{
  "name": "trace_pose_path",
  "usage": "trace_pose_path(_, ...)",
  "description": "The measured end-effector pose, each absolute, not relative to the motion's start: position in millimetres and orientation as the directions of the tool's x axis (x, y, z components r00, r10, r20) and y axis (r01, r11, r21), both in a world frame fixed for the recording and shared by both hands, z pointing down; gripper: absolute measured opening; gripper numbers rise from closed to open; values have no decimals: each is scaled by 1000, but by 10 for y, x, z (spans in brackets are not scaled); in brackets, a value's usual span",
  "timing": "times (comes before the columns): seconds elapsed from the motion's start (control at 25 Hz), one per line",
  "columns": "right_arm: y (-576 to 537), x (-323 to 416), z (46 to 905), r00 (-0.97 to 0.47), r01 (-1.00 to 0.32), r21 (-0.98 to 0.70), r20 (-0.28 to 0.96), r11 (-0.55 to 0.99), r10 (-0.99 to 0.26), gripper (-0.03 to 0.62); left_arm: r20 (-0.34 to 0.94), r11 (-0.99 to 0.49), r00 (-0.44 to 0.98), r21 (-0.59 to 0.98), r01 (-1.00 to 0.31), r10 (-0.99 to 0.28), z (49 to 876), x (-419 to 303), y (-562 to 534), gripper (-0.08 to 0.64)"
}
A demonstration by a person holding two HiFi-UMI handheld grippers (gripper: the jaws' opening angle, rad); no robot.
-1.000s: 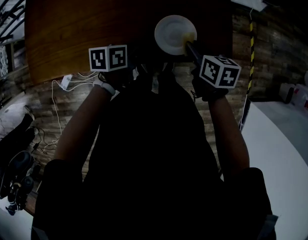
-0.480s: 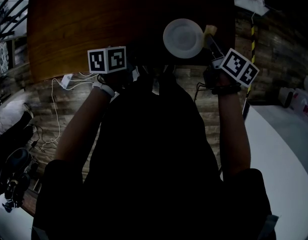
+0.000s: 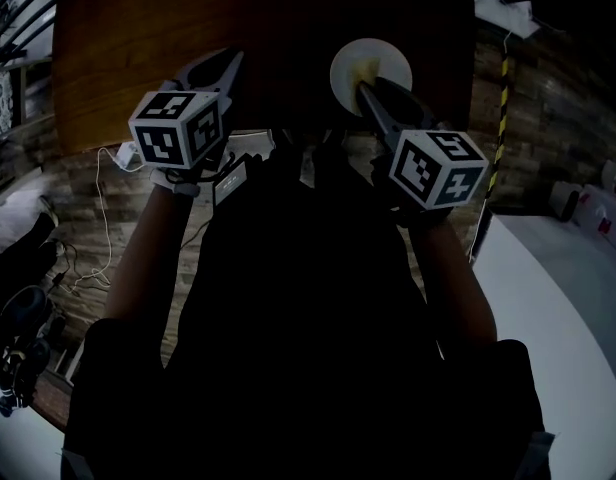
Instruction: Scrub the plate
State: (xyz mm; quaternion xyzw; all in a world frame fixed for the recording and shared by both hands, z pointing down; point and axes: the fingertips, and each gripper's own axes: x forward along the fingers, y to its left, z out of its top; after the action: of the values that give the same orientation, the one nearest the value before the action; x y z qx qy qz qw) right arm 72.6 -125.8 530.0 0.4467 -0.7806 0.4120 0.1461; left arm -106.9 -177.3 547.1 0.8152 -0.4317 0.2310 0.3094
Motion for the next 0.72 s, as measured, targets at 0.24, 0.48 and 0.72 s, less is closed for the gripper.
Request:
trace_pose_path(0.24, -1203, 343, 4834, -625, -781, -438, 523, 446, -580, 120, 540, -499, 488, 139, -856, -686, 4734, -1267, -1908, 34)
trace_pose_path(0.48, -1213, 133, 4240, -690, -724, -389, 398, 570, -604, 120, 390, -527, 534, 135, -839, -750, 3938, -1099, -1792, 34)
trace_pose_path(0.72, -1214, 0, 3757, -680, -732, -304, 286, 609, -675, 120, 259, -597, 649, 257, -760, -715, 3538, -529, -1459, 34)
